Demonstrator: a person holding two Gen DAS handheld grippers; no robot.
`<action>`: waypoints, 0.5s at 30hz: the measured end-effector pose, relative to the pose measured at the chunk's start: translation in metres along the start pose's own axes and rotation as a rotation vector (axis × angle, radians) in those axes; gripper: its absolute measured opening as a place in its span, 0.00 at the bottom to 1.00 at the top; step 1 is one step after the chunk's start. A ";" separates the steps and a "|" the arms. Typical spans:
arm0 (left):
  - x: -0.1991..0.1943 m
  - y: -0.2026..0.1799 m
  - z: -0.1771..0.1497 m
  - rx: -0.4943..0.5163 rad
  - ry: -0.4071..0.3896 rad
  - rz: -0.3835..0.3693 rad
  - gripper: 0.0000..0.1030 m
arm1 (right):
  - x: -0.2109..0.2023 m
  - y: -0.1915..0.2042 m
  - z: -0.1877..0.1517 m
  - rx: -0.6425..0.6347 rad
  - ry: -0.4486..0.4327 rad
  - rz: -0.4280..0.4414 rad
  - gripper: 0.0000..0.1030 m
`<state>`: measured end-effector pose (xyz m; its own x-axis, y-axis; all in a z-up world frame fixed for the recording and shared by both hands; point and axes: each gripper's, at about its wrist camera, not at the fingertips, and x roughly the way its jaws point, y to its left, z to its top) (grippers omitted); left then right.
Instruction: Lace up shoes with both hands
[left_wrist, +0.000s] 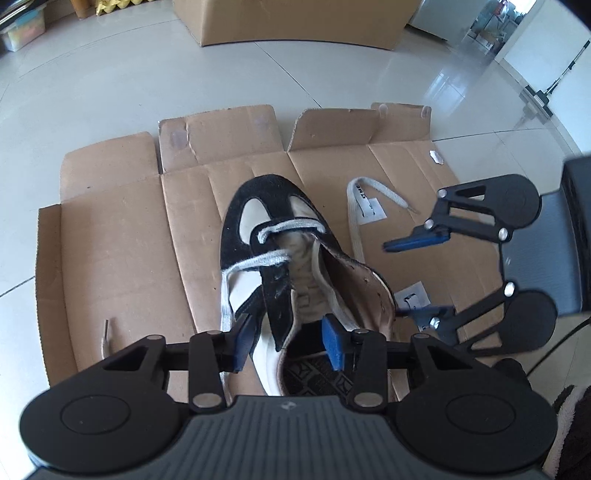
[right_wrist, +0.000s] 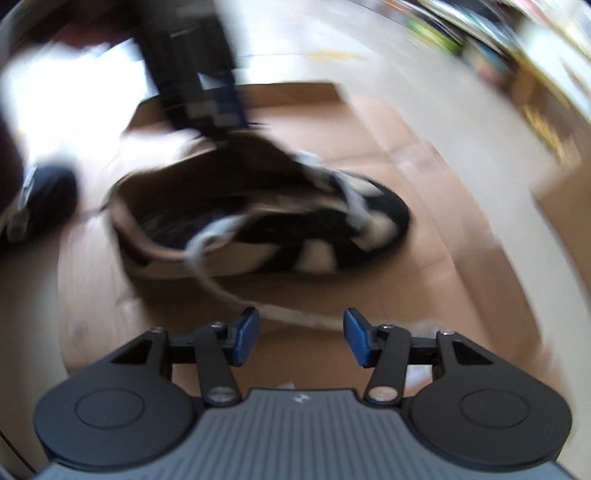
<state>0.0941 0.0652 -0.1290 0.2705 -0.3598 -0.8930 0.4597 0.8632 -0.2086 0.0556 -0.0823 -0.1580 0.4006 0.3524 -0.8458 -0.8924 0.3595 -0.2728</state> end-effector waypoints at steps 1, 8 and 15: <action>0.001 0.000 0.000 0.000 0.003 0.000 0.41 | 0.002 0.005 0.001 -0.048 -0.004 0.010 0.45; 0.004 0.004 -0.002 -0.026 0.016 0.001 0.41 | -0.011 -0.012 0.005 0.126 -0.005 0.153 0.01; -0.008 0.010 0.002 -0.043 -0.010 0.008 0.41 | -0.071 -0.061 0.010 0.446 -0.185 0.172 0.01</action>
<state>0.0984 0.0764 -0.1233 0.2822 -0.3561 -0.8908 0.4208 0.8804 -0.2186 0.0839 -0.1206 -0.0767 0.3214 0.5715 -0.7550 -0.7893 0.6022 0.1198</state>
